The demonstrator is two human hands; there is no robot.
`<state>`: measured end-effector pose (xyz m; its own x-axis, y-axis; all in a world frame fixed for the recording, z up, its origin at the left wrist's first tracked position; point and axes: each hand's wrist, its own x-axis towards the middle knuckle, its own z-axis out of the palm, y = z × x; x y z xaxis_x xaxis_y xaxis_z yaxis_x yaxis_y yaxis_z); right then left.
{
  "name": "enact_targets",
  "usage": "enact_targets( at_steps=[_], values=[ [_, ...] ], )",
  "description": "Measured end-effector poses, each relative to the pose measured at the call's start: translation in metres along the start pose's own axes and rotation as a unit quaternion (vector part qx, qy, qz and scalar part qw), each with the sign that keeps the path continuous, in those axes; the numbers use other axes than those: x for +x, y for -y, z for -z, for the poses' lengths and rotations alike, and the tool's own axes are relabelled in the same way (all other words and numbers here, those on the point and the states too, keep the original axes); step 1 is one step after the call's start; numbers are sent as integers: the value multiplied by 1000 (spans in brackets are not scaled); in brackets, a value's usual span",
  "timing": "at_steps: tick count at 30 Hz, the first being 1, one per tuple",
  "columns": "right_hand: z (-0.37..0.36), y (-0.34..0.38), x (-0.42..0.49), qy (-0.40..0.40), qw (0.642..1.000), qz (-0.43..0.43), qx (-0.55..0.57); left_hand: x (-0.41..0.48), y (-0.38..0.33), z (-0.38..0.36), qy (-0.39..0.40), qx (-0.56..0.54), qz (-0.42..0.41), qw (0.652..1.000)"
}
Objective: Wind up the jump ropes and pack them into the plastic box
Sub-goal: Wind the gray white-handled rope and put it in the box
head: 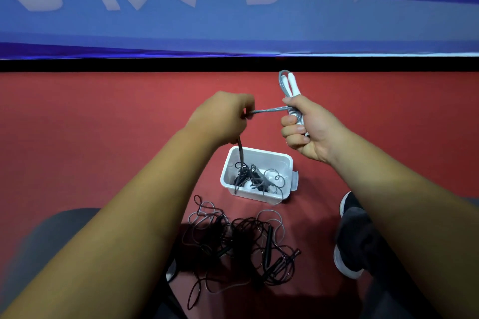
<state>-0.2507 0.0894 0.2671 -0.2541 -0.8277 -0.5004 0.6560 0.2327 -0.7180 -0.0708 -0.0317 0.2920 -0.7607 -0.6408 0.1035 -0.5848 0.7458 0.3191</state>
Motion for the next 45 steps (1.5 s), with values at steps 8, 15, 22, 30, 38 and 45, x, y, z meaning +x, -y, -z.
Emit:
enact_targets(
  at_steps=[8,15,22,30,38,45],
  values=[
    [-3,4,-4,24,999,-7,-22,-3,-7,4,55,-226,100,967],
    [-3,9,-10,50,998,-22,-44,-2,6,4,172,-266,48,947],
    [-4,11,-12,32,999,-10,-31,-11,2,8,225,-517,26,826],
    [2,11,-9,-7,1000,16,-22,-4,9,10,220,-417,52,880],
    [-9,-3,-12,18,982,34,-182,-1,-5,9,103,-466,119,871],
    [-21,-12,-24,87,978,-27,-188,2,-12,1,79,-554,150,815]
  ],
)
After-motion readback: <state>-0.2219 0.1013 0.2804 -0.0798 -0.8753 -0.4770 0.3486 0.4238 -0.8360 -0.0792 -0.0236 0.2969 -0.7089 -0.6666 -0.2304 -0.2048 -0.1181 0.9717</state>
